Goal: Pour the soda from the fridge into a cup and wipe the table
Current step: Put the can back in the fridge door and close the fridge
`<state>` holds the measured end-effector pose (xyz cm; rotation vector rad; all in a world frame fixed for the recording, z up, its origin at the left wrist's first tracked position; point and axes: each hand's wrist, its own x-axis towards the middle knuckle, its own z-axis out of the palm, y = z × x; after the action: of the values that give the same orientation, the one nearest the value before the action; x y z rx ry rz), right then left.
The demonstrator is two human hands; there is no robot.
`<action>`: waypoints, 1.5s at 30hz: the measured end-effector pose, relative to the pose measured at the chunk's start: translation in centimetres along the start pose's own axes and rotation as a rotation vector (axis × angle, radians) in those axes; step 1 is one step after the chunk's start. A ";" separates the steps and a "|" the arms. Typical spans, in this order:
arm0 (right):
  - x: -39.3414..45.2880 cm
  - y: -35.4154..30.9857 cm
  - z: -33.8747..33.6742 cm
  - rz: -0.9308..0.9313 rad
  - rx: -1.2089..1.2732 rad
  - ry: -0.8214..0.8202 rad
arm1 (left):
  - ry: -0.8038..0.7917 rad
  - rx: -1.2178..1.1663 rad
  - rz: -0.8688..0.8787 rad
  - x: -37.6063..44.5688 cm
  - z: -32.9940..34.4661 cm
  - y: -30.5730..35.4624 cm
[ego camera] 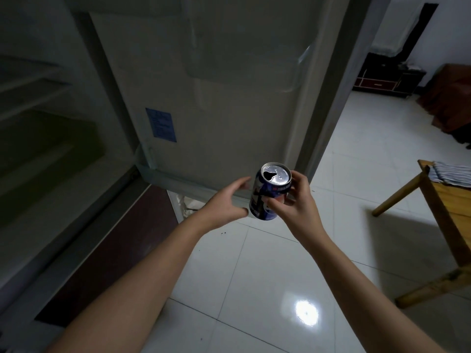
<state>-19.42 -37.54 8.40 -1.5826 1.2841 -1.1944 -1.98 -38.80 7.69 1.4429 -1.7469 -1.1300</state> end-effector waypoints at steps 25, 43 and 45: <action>4.5 -0.2 2.2 -0.041 -0.111 -0.015 | 0.263 -0.185 -0.005 6.3 0.0 -0.6; 3.6 2.8 -0.6 0.046 -0.174 0.160 | 0.219 -0.129 -0.027 8.5 0.6 -2.8; 3.7 3.5 -1.1 0.074 -0.200 0.220 | 0.224 -0.114 -0.045 8.6 0.9 -3.3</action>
<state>-21.23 -41.87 6.10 -1.5600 1.6336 -1.2526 -3.21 -47.12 3.73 1.4836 -1.4805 -1.0299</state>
